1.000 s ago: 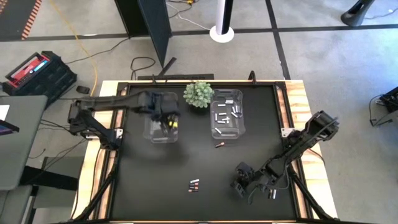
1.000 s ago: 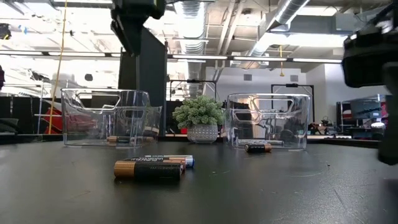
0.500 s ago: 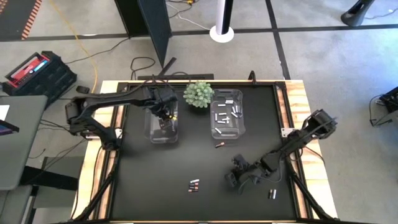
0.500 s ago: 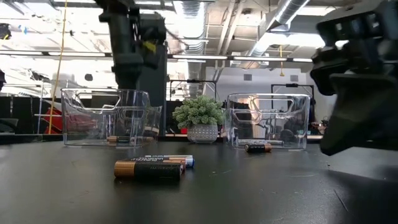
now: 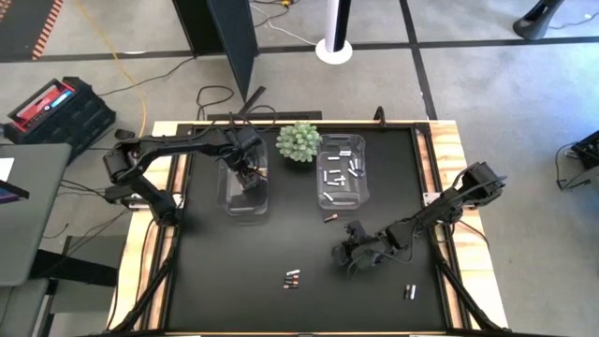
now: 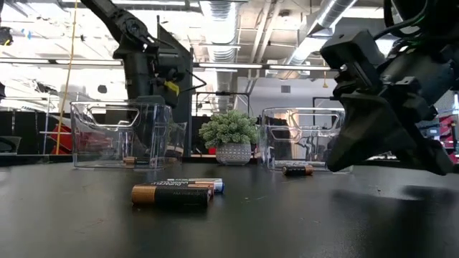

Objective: Sort batteries
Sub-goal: Put the black-brown battery into the left transparent bin

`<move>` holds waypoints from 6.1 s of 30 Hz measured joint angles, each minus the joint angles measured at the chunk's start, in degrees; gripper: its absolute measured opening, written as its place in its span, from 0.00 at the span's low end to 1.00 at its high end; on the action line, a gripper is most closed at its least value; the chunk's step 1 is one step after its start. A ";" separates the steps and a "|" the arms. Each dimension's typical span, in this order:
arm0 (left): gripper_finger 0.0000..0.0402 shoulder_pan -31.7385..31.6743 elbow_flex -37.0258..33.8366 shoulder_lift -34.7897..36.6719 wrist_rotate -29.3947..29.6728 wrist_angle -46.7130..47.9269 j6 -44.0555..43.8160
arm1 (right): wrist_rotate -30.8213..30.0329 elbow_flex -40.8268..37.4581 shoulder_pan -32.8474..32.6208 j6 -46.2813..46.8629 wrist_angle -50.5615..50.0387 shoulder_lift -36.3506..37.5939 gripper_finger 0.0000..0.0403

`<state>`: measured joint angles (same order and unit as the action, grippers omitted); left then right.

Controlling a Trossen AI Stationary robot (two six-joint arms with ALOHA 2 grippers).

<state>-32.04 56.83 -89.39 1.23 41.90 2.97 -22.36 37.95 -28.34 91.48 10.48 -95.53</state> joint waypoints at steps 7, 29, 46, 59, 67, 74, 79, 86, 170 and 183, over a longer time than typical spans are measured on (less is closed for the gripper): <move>0.53 -0.49 -0.97 -3.71 -1.19 -2.31 -0.96 | -0.04 0.00 0.77 0.07 0.71 0.00 0.05; 0.60 -0.58 1.86 -8.17 0.07 -2.00 -3.05 | -0.04 0.00 0.75 1.69 2.60 0.00 0.05; 0.61 -0.21 7.84 -5.68 -0.17 13.30 -6.11 | -0.04 0.00 0.75 -1.71 2.40 0.00 0.05; 0.61 9.13 7.06 19.37 -0.81 3.84 -20.47 | 0.43 0.00 0.58 -5.16 2.03 0.00 0.05; 0.61 19.44 7.06 24.87 2.91 -2.00 -33.60 | 8.89 0.00 0.57 -12.54 2.02 0.00 0.05; 0.61 32.19 7.06 18.43 12.56 -2.33 -42.68 | 9.23 0.00 -1.57 -12.82 -0.43 0.00 0.05; 0.61 39.16 7.04 13.21 19.13 -2.94 -51.45 | 8.52 0.07 -5.84 -8.52 -4.92 0.11 0.05; 0.61 45.68 7.04 7.24 20.58 -3.53 -61.73 | 6.53 -0.01 -12.05 -5.85 -7.41 2.07 0.05; 0.61 64.24 7.02 -1.72 30.57 -6.17 -71.31 | 8.21 0.04 -12.61 -7.70 -18.16 6.45 0.96; 0.61 68.49 6.72 -1.51 37.90 -6.38 -50.33 | 5.42 7.38 -14.82 2.05 -40.97 13.29 0.96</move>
<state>36.45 63.55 -90.90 39.14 35.52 -47.36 -16.93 45.34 -43.16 93.52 -30.49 -82.24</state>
